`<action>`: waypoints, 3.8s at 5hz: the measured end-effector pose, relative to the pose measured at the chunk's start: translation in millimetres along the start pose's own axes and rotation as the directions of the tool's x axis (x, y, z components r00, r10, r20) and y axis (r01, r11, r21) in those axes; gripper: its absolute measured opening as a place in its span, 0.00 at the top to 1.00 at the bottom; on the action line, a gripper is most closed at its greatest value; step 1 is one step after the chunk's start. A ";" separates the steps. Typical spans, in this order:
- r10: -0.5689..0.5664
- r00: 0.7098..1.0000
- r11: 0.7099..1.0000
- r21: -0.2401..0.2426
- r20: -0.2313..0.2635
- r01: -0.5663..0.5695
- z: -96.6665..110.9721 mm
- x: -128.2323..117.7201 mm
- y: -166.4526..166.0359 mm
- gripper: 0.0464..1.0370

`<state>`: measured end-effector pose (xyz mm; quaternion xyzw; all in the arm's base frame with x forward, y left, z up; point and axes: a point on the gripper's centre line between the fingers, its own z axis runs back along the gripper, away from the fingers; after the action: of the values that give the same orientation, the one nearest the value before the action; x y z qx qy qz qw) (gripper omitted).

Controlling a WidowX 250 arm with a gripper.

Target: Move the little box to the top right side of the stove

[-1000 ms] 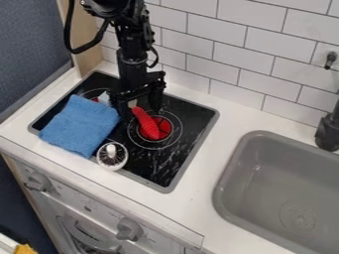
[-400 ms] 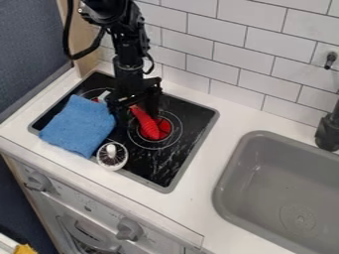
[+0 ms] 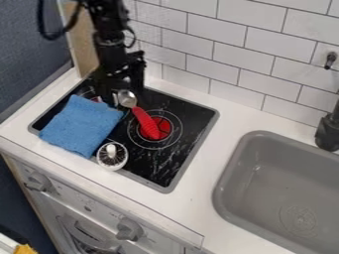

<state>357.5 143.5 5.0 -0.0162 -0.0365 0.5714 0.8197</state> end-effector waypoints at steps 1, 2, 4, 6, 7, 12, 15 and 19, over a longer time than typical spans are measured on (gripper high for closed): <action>0.044 0.999 0.999 -0.001 0.020 -0.044 1.1 11.7 7.7 0.04; 0.103 0.993 0.995 0.000 0.063 -0.103 7.4 31.6 14.9 0.04; 0.110 0.990 0.993 0.043 0.086 -0.114 -11.7 38.3 16.5 0.04; 0.068 0.995 0.997 0.042 0.077 -0.071 -16.9 32.1 2.7 0.35; 0.061 0.994 0.996 0.054 0.086 -0.066 -22.6 28.3 -3.9 0.59; 0.060 0.993 0.998 0.024 0.101 -0.063 7.0 10.9 -5.4 0.60; -0.220 0.975 0.974 -0.041 0.020 0.221 22.5 -79.0 -52.7 0.60; -0.337 0.942 0.942 -0.006 0.014 0.337 -25.0 -109.9 -92.0 0.55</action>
<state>407.7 9.0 -18.2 -0.0093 -0.0464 0.4229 0.9049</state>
